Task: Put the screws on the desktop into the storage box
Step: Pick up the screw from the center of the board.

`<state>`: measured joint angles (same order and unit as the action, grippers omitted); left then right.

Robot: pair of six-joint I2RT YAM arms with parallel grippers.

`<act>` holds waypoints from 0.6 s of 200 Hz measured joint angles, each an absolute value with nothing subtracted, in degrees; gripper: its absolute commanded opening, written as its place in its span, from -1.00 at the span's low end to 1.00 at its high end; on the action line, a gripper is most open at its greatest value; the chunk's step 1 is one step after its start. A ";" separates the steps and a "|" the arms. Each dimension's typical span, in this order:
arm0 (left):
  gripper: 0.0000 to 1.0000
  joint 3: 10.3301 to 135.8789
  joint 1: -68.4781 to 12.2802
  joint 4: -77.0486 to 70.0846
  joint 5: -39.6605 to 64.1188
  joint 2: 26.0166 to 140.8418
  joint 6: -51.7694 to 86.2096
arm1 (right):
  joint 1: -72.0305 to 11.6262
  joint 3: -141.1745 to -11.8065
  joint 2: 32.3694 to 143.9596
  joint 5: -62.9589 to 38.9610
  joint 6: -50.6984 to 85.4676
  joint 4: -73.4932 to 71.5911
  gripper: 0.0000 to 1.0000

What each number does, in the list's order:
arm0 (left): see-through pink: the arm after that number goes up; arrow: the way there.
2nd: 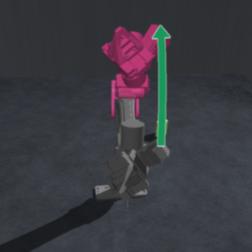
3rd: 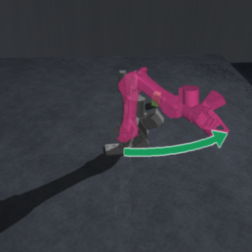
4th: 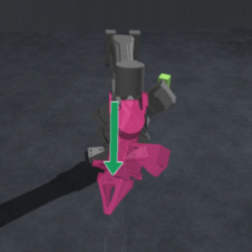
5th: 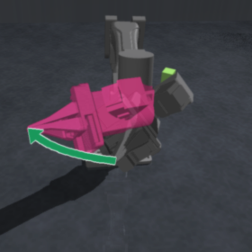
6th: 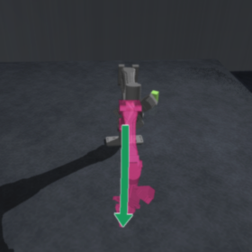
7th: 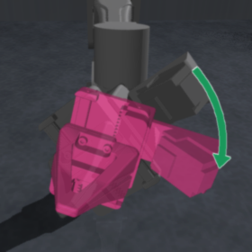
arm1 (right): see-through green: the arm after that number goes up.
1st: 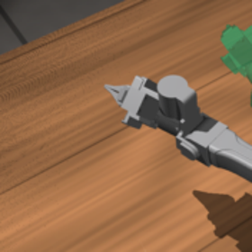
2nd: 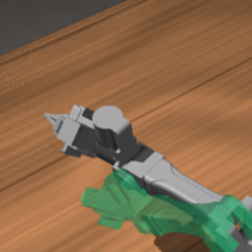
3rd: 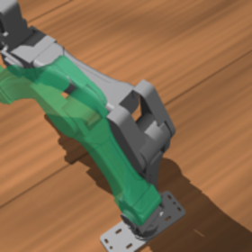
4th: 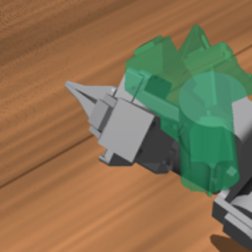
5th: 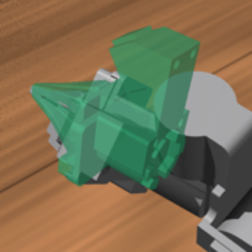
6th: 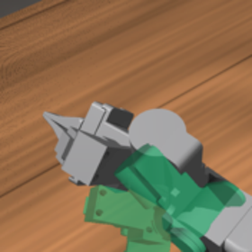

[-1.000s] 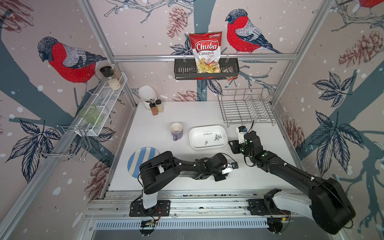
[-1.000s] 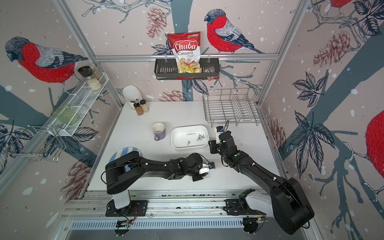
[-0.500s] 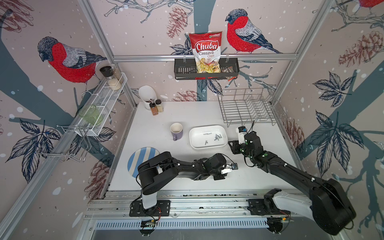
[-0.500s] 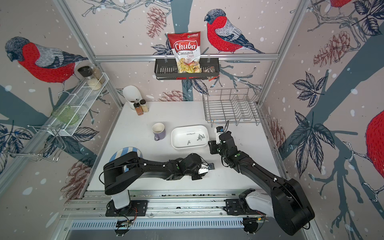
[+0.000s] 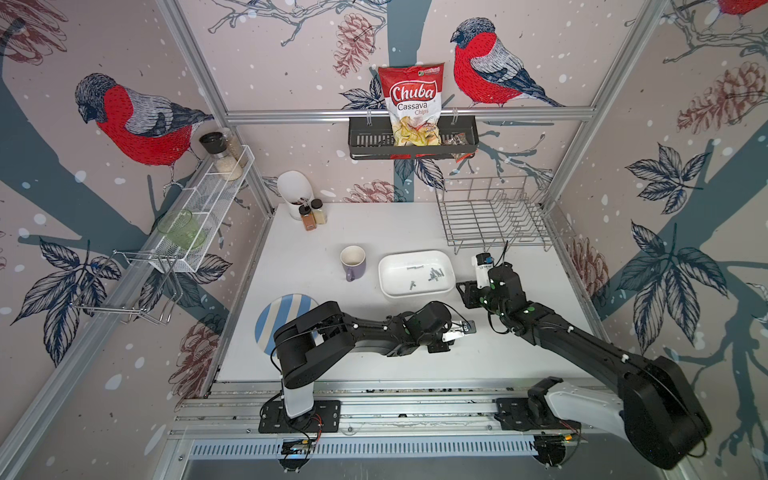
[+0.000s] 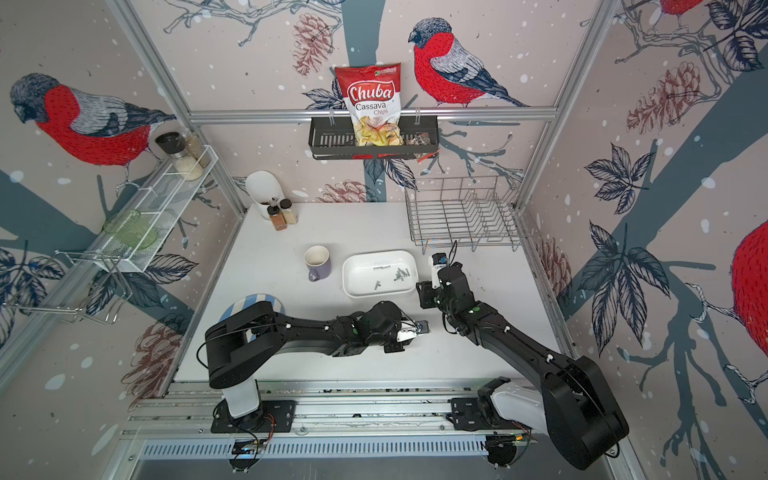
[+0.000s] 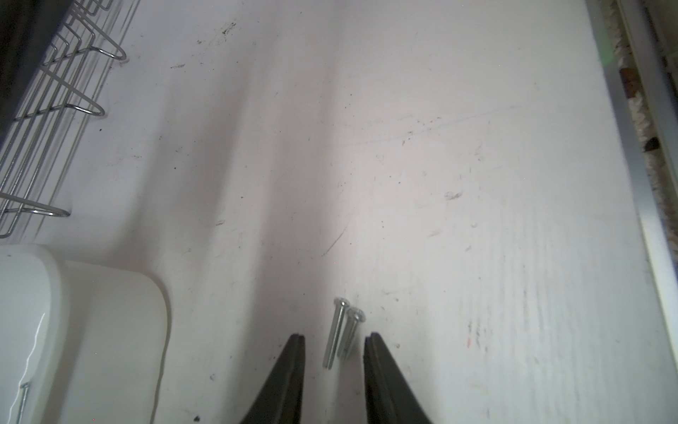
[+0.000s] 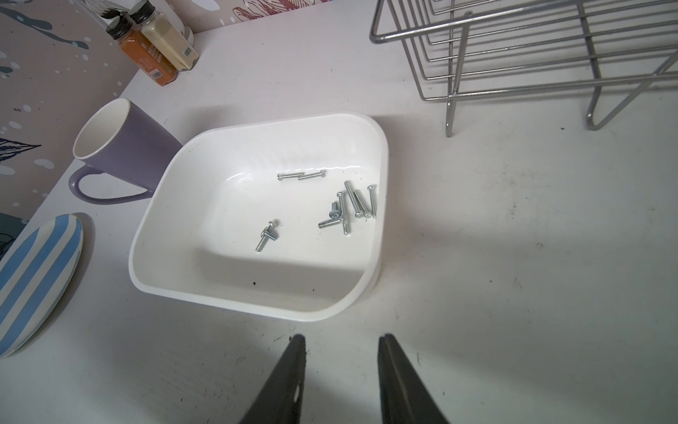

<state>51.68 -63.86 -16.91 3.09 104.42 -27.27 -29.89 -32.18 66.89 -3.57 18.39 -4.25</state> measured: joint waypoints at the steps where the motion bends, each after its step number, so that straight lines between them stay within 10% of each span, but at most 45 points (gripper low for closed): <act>1: -0.38 51.68 -63.86 -16.91 3.11 104.44 -27.27 | -29.89 -32.18 66.89 -3.57 18.39 -4.25 -0.26; 120: -0.51 53.23 -63.75 -15.75 4.54 107.72 -27.20 | -29.95 -32.25 67.92 -4.08 18.39 -4.27 -0.26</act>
